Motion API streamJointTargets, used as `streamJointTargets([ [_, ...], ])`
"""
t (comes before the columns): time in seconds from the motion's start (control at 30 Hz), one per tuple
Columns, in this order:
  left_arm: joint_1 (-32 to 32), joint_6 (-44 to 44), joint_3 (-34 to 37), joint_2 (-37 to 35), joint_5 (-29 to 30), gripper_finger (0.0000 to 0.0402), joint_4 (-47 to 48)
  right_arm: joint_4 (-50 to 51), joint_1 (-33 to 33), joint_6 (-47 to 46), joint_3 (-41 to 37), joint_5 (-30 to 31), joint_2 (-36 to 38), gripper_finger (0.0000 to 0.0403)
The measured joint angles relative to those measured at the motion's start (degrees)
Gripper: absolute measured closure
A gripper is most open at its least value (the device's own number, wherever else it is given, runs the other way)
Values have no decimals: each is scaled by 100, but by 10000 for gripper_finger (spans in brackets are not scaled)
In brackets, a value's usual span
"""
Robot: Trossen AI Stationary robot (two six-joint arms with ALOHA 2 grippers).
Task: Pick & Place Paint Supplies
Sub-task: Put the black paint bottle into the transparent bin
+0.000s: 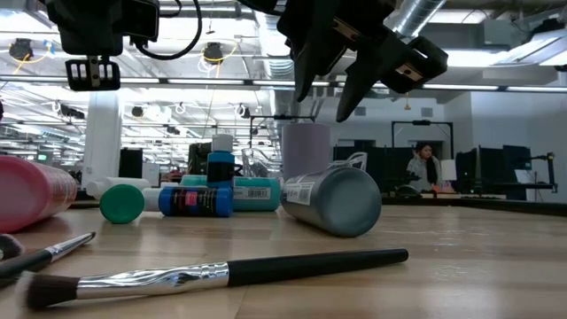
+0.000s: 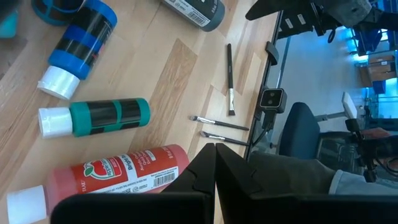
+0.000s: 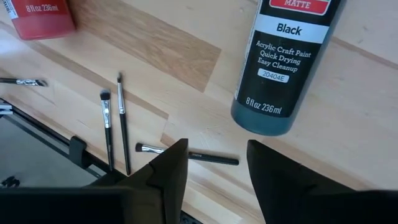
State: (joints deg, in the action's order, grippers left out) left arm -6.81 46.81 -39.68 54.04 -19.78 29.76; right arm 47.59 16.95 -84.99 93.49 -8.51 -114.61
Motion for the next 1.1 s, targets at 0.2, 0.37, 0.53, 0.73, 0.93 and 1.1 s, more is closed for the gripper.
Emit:
streamJointTargets([
  [0.2,0,0,0,0,1,399,-29,20,2,-142,0,28,0,246],
  [0.37,0,0,0,0,11,399,-31,31,-26,-186,0,81,0,253],
  [0.53,0,0,0,0,27,399,-31,118,-26,-166,0,87,0,252],
  [0.73,2,0,0,0,27,399,-31,215,-26,-166,0,88,0,229],
  [0.93,1,0,0,0,26,399,-31,337,-89,-145,0,278,0,177],
  [1.1,0,0,0,0,25,399,-31,737,-201,-149,0,487,0,144],
])
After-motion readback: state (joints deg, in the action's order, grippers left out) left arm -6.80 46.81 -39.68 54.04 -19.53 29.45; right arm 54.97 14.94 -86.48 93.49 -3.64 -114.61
